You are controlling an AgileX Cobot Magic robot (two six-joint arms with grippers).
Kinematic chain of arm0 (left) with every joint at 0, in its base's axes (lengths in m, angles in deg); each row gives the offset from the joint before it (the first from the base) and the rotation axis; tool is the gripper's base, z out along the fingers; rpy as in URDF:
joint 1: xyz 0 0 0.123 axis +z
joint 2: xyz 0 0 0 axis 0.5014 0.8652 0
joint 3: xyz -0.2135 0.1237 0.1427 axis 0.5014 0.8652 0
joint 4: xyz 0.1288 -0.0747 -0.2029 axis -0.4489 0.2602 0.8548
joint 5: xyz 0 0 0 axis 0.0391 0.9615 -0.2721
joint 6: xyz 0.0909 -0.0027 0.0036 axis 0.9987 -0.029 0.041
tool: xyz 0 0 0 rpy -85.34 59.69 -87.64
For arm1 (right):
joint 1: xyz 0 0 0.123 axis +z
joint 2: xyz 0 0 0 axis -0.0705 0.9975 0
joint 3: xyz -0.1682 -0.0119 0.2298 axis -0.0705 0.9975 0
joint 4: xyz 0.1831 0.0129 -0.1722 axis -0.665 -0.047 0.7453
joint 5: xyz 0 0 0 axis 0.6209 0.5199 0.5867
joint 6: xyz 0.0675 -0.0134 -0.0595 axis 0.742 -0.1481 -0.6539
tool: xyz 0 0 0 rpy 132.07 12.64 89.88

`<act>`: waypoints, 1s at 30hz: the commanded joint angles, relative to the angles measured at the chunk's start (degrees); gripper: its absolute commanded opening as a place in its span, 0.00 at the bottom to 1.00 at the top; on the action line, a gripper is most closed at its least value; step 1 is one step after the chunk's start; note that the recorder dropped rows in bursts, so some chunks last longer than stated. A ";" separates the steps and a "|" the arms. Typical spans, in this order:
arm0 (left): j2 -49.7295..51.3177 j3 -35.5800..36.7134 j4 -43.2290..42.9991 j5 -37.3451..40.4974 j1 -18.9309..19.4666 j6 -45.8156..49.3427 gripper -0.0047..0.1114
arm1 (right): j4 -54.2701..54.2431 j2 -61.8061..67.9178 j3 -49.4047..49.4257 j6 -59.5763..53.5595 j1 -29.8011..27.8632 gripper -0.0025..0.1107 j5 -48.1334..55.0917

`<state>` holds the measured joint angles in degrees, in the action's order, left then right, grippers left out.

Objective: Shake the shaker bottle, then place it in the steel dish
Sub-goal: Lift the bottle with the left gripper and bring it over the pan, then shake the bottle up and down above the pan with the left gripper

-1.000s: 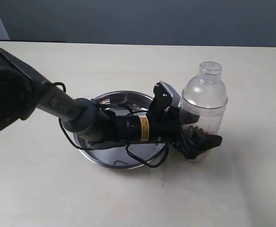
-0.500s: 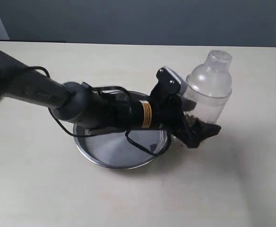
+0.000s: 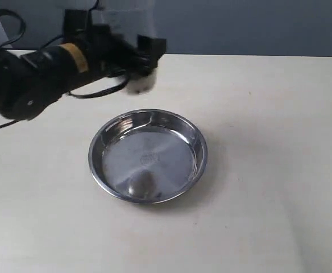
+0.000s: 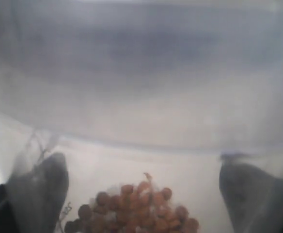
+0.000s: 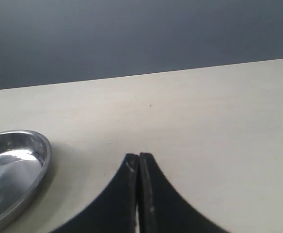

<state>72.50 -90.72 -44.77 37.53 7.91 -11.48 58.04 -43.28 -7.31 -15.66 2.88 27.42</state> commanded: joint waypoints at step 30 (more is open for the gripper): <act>-10.57 11.75 -3.34 10.61 -10.26 11.07 0.04 | 0.02 0.30 0.07 0.00 -0.16 0.01 -0.81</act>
<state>63.64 -78.99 -34.59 48.64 1.16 0.26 57.95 -43.28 -7.31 -15.66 2.88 27.42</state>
